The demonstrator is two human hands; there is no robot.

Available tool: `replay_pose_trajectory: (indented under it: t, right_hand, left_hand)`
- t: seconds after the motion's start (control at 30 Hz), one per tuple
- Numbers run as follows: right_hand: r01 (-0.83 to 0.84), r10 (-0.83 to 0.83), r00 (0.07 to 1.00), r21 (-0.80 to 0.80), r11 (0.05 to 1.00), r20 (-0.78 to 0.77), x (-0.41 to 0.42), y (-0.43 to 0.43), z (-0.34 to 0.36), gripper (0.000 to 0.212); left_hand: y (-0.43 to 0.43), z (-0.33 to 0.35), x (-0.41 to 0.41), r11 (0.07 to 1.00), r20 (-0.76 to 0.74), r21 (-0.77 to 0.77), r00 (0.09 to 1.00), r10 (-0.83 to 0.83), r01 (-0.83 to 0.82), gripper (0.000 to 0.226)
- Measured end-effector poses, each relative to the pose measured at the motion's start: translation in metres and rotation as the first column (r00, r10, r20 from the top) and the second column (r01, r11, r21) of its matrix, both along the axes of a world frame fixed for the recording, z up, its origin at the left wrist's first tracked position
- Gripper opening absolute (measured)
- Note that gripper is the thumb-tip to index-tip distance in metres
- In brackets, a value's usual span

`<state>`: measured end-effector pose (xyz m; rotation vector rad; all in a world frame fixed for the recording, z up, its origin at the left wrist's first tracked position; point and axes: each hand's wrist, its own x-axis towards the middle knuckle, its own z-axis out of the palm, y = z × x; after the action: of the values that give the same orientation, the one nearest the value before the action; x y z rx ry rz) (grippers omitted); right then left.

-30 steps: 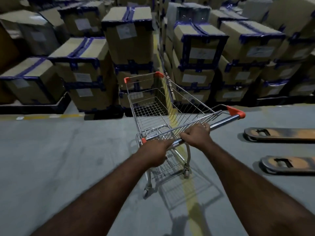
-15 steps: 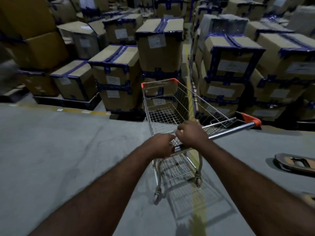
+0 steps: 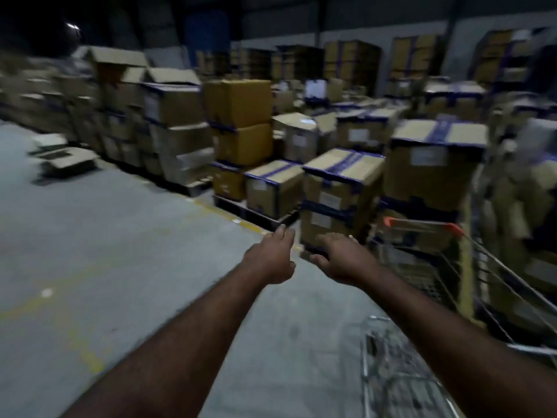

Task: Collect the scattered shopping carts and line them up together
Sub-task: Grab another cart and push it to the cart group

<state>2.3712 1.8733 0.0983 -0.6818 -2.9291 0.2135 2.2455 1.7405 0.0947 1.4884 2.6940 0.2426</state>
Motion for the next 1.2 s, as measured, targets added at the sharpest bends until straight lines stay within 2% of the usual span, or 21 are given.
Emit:
replay_pose_trajectory:
  t: [0.13, 0.23, 0.37, 0.53, 0.73, 0.9, 1.03, 1.2]
  right_hand:
    - [-0.251, 0.252, 0.967, 0.030, 0.967, -0.035, -0.106, -0.094, 0.034, 0.059]
    - [-0.434, 0.438, 0.897, 0.080, 0.898, -0.053, -0.178, -0.179, 0.055, 0.062]
    - [-0.635, 0.647, 0.758, 0.133, 0.761, -0.084, -0.255, -0.297, 0.077, 0.064]
    - [-0.803, 0.812, 0.575, 0.124, 0.583, -0.095, -0.315, -0.436, 0.092, 0.062]
    - [-0.928, 0.937, 0.348, 0.129, 0.350, -0.040, -0.366, -0.567, 0.088, 0.069]
    - [-0.973, 0.981, 0.192, 0.126, 0.194, -0.027, -0.423, -0.651, 0.082, 0.071]
    - [-0.985, 0.995, 0.098, 0.140, 0.101, -0.026, -0.489, -0.699, 0.083, 0.072]
    - [-0.989, 0.999, 0.042, 0.140, 0.043, -0.011, -0.582, -0.746, 0.097, 0.072]
  left_hand:
    - [-0.115, 0.033, -0.083, 0.975, -0.080, 0.032, 0.972, 0.222, -0.220, 0.086]
    - [-0.220, 0.055, -0.132, 0.914, -0.114, 0.067, 0.907, 0.405, -0.400, 0.084]
    - [-0.362, 0.074, -0.166, 0.785, -0.131, 0.075, 0.774, 0.619, -0.615, 0.078]
    - [-0.512, 0.081, -0.168, 0.578, -0.115, 0.068, 0.569, 0.814, -0.813, 0.080]
    - [-0.633, 0.065, -0.167, 0.348, -0.086, 0.059, 0.342, 0.936, -0.936, 0.078]
    - [-0.700, 0.058, -0.196, 0.208, -0.084, 0.063, 0.202, 0.976, -0.976, 0.080]
    - [-0.739, 0.063, -0.249, 0.116, -0.093, 0.093, 0.107, 0.990, -0.989, 0.078]
    - [-0.776, 0.077, -0.329, 0.053, -0.091, 0.082, 0.046, 0.995, -0.995, 0.078]
